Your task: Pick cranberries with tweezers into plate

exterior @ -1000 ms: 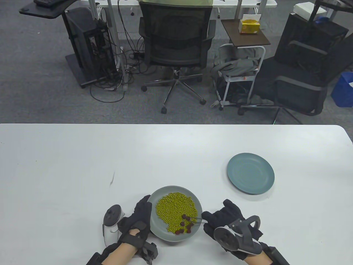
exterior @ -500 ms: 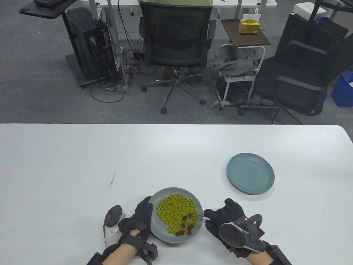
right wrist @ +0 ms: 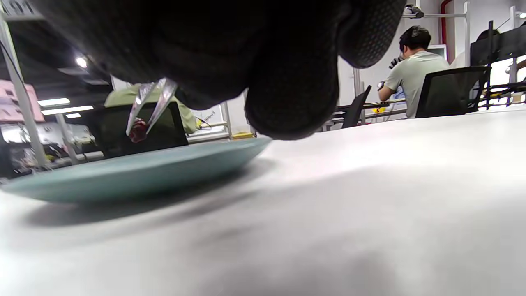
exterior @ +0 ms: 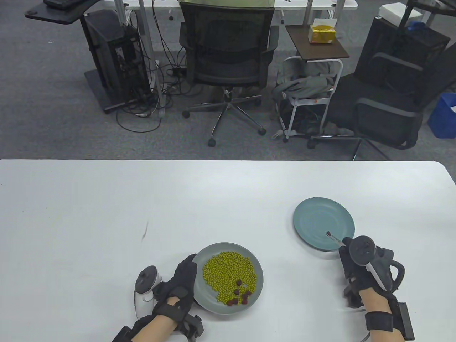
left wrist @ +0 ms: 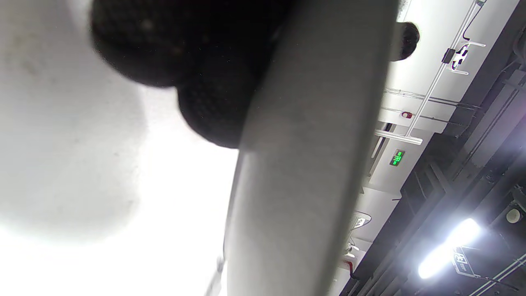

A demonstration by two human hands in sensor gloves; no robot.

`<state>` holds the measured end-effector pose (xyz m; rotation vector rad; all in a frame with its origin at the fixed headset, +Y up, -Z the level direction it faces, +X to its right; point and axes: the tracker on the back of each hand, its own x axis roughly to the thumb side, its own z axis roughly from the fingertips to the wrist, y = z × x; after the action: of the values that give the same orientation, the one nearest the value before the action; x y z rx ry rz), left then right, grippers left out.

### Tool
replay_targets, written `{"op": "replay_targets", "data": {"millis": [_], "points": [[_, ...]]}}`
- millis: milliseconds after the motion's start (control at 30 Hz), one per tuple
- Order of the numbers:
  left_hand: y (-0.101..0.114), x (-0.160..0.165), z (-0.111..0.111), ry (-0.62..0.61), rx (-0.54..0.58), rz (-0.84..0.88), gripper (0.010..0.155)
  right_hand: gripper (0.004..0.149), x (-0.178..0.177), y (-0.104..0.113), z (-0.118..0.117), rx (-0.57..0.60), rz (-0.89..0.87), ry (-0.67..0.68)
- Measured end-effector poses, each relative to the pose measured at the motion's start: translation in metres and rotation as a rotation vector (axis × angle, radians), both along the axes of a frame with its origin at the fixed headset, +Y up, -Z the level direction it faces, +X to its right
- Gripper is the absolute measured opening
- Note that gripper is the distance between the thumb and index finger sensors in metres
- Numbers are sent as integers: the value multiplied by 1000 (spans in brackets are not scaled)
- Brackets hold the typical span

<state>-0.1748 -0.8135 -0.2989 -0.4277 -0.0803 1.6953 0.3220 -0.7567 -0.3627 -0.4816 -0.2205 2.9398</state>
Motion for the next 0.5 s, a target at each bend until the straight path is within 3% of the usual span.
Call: {"op": "replay_targets", "data": {"millis": [167,233,400,500], "points": [[-2,0,0,-5,-10,10,63,47,-1,-10,-5,-94,36,-44],[-2,1,0,-5,-15,16,63,50,0,-11,-5,-81,40,-54],[-2,1,1,-11,-15,23,63,50,-7,11,2,74,-18,-18],[-2,2,1,-14,-15,30,63,50,-28,27,11,158,-4,94]]}}
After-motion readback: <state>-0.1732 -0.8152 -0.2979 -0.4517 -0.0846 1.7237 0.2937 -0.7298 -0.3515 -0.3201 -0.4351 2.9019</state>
